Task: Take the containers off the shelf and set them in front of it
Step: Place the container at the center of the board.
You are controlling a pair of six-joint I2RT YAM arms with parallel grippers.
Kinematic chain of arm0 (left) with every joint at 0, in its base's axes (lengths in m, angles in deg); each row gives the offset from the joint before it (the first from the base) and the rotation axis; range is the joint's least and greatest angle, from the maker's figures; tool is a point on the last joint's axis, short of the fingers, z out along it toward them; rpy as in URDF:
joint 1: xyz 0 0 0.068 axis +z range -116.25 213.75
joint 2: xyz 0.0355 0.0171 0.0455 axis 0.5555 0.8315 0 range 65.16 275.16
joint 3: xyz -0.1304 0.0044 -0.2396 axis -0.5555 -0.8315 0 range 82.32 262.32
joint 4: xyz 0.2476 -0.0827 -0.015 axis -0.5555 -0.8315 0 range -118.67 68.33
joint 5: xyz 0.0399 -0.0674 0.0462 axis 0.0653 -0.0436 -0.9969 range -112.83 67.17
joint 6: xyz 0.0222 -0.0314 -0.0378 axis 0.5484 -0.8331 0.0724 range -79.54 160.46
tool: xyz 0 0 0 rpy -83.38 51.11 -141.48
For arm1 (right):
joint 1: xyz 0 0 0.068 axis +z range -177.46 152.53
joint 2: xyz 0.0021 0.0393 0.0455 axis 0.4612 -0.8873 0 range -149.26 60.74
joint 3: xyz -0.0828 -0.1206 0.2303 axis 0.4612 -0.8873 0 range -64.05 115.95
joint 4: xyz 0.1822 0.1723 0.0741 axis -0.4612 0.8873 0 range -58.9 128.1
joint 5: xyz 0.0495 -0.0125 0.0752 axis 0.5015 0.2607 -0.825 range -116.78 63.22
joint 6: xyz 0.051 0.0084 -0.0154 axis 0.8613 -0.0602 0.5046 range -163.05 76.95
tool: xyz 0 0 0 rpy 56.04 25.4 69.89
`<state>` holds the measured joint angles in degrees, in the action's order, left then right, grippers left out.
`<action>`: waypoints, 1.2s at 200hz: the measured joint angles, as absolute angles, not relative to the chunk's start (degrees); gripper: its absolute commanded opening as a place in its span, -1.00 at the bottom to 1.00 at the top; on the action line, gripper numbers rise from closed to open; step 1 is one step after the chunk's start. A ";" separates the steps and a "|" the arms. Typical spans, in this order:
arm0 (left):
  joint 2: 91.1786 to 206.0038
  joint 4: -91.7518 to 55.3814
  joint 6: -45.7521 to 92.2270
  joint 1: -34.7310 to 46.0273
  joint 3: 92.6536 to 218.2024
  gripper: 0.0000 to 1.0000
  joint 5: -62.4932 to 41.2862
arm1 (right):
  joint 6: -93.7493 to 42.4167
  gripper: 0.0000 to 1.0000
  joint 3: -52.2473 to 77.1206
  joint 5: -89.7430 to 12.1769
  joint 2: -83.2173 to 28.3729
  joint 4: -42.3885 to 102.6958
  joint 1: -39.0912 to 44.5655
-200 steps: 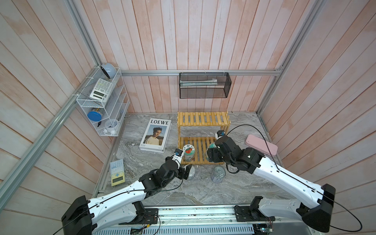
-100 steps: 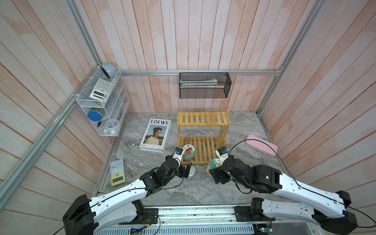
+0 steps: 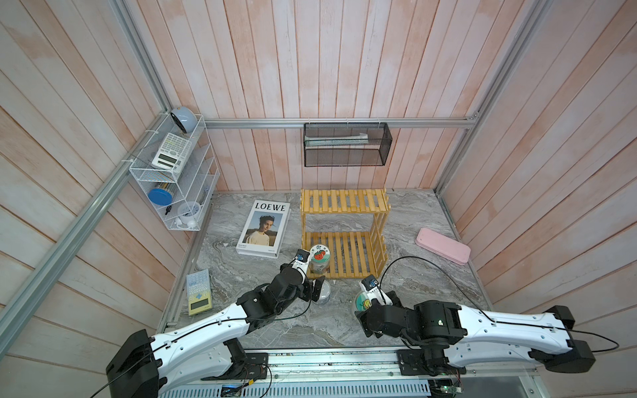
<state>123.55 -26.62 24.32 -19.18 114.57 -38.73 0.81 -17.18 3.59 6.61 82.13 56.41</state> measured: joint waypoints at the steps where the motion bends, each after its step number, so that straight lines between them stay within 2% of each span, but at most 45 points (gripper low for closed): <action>1: 123.55 -26.64 24.32 -19.18 114.57 1.00 -38.76 | 0.87 -0.12 -17.29 3.61 6.61 82.13 56.41; 80: 123.55 -27.30 24.32 -19.18 114.57 1.00 -38.78 | 3.43 -0.12 -20.68 7.78 7.90 78.44 59.65; 123: 123.55 -27.30 24.34 -19.18 114.57 0.99 -38.76 | 5.11 -0.12 -21.16 6.23 5.13 78.79 63.27; 240: 123.57 -27.32 24.34 -19.14 114.57 1.00 -38.76 | 12.94 -0.11 -30.58 5.88 8.21 78.76 63.54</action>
<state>123.57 -27.32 24.34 -19.14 114.57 -38.76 12.94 -30.58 5.88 8.21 78.76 63.54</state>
